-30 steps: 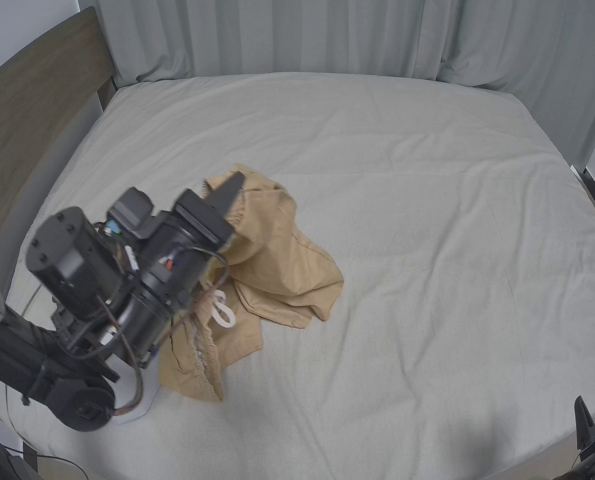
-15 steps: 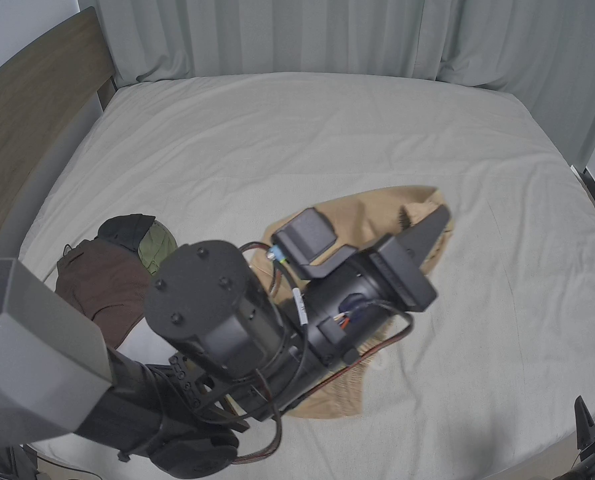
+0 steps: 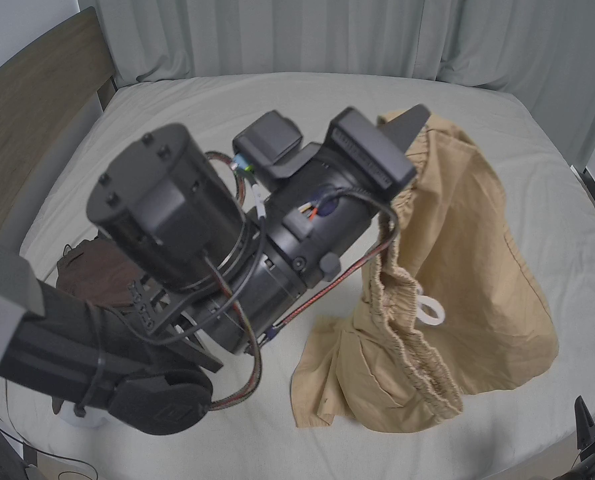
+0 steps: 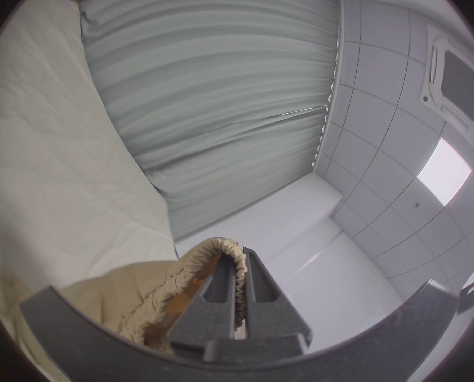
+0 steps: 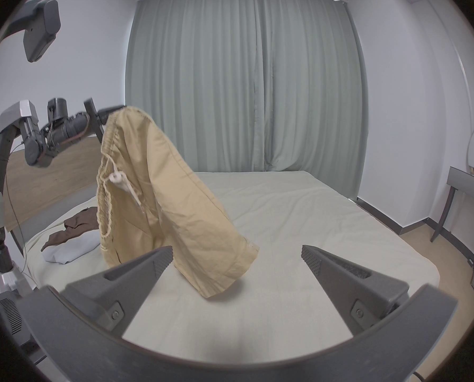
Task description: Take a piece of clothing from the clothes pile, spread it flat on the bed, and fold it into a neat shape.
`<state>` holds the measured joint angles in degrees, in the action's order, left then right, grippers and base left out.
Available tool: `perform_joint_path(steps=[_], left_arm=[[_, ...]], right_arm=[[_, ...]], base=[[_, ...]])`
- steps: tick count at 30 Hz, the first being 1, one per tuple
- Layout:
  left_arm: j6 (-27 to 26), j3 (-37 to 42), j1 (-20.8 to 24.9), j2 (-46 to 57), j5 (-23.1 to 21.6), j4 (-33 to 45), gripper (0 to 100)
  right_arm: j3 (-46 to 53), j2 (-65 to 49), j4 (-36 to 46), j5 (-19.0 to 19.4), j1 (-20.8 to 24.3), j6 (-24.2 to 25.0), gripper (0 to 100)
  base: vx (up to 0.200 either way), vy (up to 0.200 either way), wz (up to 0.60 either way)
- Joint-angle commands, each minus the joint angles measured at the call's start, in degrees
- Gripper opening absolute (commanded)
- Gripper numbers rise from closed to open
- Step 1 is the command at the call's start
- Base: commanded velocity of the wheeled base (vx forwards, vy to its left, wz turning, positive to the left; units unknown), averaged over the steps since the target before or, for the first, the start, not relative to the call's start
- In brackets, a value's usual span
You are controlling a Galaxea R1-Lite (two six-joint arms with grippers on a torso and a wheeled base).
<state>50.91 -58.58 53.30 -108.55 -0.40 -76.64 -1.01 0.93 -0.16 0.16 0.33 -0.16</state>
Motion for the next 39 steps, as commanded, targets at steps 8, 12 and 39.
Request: perform_joint_path(steps=[8, 12, 39], left_arm=[[-13.0, 17.2, -13.3, -9.2, 0.3, -12.5, 0], [-12.9, 20.7, -14.9, -8.1, 0.1, -12.5, 0], [-46.0, 28.3, -41.4, -6.8, -37.2, -12.4, 0]], right_arm=[[1.0, -0.9, 0.0, 0.0, 0.0, 0.0, 100], [1.0, -0.9, 0.0, 0.0, 0.0, -0.1, 100], [1.0, -0.9, 0.0, 0.0, 0.1, -0.1, 100]], base=[[0.0, 0.0, 0.0], [0.0, 0.0, 0.0], [0.0, 0.0, 0.0]])
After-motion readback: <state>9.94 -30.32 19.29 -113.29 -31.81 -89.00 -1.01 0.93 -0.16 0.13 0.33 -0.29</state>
